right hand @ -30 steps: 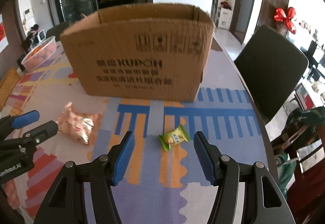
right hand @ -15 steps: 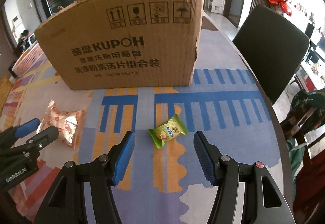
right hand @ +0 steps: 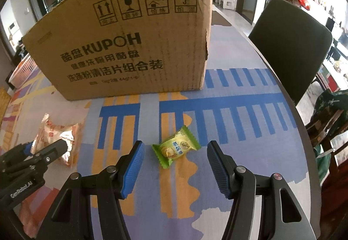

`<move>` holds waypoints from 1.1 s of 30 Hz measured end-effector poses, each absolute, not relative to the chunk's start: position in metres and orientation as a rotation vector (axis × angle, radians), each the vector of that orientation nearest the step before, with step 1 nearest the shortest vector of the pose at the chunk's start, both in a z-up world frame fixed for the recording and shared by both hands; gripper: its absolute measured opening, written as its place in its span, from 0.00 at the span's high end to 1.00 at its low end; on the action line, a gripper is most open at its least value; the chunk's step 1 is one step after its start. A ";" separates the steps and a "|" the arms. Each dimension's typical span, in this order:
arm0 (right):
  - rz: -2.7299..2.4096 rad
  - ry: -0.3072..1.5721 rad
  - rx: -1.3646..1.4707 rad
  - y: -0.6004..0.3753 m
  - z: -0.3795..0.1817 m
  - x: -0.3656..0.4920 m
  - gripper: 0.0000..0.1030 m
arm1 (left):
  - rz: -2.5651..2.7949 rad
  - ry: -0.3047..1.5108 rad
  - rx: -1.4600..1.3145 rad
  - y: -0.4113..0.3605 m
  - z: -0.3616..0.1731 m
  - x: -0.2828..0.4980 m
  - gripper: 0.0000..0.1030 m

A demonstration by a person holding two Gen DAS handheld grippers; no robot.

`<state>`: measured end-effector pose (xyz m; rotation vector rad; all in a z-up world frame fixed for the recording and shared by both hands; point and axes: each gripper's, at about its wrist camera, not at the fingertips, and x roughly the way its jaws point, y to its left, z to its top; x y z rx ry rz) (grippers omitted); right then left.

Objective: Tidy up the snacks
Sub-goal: 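Grasp the tan biscuit packet with the left gripper while the right gripper grasps the green candy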

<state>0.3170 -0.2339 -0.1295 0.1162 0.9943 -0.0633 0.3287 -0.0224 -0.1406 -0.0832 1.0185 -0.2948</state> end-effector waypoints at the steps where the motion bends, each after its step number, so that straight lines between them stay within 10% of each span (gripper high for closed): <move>1: -0.064 0.996 0.119 -0.234 -0.130 0.318 0.45 | -0.296 1.016 -0.083 -0.022 -0.140 0.329 0.55; 33: 0.035 0.970 0.150 -0.239 -0.136 0.335 0.71 | -0.354 0.945 -0.087 -0.042 -0.103 0.309 0.63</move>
